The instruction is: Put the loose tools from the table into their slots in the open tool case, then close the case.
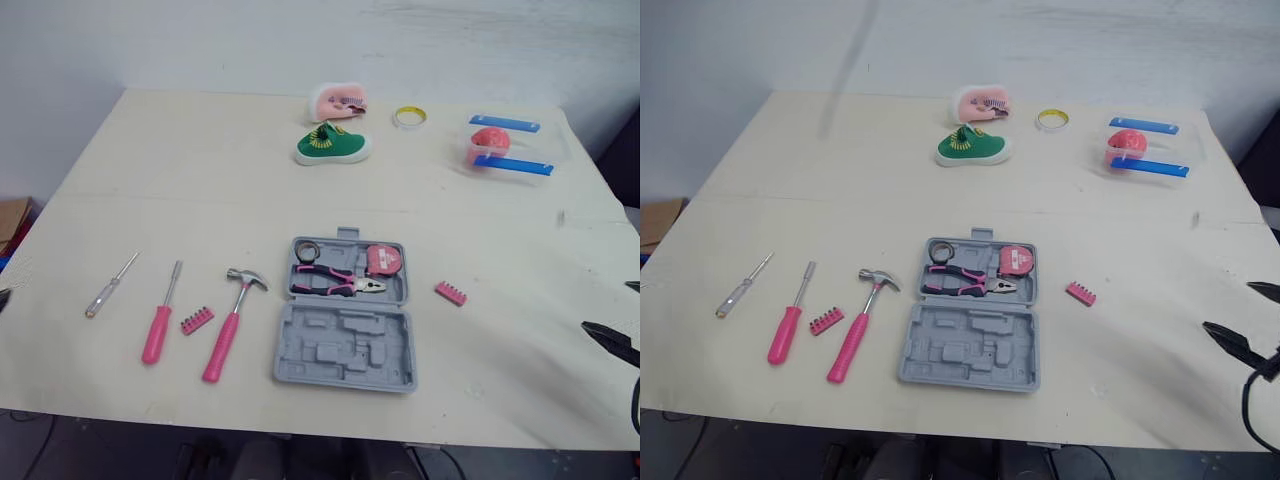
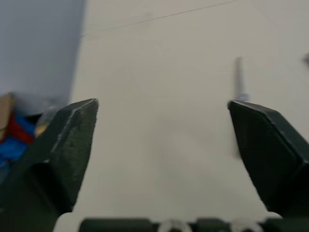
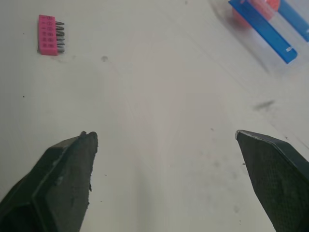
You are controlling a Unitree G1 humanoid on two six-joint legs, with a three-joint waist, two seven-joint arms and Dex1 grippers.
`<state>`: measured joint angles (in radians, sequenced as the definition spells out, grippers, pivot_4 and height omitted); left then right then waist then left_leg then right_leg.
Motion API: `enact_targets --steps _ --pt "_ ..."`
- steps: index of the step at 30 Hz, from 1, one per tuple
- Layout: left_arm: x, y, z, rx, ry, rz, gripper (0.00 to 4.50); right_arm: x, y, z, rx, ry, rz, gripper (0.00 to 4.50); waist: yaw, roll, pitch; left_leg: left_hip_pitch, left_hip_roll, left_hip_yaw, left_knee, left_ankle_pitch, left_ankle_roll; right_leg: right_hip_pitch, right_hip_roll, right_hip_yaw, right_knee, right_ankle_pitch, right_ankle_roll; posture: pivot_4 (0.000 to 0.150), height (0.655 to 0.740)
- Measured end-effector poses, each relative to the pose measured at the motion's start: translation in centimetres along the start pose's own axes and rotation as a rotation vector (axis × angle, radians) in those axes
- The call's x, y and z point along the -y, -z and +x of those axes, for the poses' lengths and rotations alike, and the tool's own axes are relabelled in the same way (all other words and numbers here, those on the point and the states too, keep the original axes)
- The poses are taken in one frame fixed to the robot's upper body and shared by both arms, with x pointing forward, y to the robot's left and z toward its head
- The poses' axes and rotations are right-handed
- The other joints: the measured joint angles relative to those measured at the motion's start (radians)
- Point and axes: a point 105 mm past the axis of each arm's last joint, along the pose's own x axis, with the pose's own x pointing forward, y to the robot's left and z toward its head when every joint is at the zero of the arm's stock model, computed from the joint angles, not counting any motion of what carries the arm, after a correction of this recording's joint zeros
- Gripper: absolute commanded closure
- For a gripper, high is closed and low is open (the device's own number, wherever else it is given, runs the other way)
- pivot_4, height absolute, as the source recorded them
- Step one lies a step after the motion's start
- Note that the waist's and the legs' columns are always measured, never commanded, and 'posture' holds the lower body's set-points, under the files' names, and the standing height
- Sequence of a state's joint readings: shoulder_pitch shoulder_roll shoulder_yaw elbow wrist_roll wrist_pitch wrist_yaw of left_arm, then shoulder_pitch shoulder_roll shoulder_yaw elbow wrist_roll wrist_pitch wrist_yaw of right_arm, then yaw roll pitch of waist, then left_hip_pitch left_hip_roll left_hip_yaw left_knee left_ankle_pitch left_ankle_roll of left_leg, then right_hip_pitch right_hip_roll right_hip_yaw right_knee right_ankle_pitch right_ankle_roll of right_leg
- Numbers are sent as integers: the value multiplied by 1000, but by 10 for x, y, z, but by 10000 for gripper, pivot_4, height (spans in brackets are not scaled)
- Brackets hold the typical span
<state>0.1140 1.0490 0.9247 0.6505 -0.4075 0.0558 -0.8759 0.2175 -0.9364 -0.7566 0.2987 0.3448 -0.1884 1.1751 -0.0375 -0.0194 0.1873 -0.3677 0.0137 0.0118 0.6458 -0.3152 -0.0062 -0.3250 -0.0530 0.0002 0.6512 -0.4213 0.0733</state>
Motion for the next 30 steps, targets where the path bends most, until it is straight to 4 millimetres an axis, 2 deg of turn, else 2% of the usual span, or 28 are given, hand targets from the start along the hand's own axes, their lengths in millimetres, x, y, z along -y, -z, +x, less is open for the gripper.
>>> enact_targets --steps 3,5,9,11,13,15,17,21,27,30 --pt "-19 9 -14 -19 -93 -13 562 3 13 -8 -20 38 27 0 -1 0 0 0 0 0 0 0 0 0 -1 0 0 0 0 1500 7400" --pt "-23 16 -18 -28 -116 -25 562 5 18 -10 -26 59 36 0 -1 0 0 0 -1 1 0 0 0 0 -1 0 1 0 0 1500 7400" --pt "-8 24 -14 4 -74 -59 562 -2 13 -1 -11 8 54 0 -1 1 0 0 -1 0 0 0 -1 0 -2 0 2 0 0 1500 7400" --pt "5 24 -5 12 -24 -69 562 -6 0 10 41 -20 46 0 -1 0 0 0 -1 0 0 0 -1 0 -2 -1 3 0 0 1500 7400" --pt "13 13 4 45 22 -77 562 -12 -12 20 96 -50 34 0 0 0 0 0 -1 0 0 1 -1 -1 -1 -1 3 0 0 1500 7400" --pt "26 1 15 64 101 -71 562 -26 -29 33 200 -98 35 0 0 0 0 -1 -1 0 0 1 -1 -1 -1 -1 2 0 0 1500 7400" --pt "35 -1 20 43 168 -63 562 -35 -38 39 257 -128 56 0 0 1 0 -1 -1 0 0 1 -2 -1 -2 -1 2 0 0 1500 7400" --pt "64 3 36 -66 360 -47 562 -54 -77 53 441 -199 85 0 -3 1 0 0 -1 -1 1 1 -2 -1 -1 -1 4 0 0 1500 7400" --pt "83 -11 62 -168 502 55 562 -99 -129 63 646 -370 65 0 2 1 0 -2 -1 -1 2 2 -3 -2 -1 -2 6 0 0 1500 7400" --pt "90 -5 71 -238 537 76 562 -110 -144 63 706 -409 61 0 3 0 0 -3 -1 -1 3 2 -3 -2 -1 -2 7 0 0 1500 7400"
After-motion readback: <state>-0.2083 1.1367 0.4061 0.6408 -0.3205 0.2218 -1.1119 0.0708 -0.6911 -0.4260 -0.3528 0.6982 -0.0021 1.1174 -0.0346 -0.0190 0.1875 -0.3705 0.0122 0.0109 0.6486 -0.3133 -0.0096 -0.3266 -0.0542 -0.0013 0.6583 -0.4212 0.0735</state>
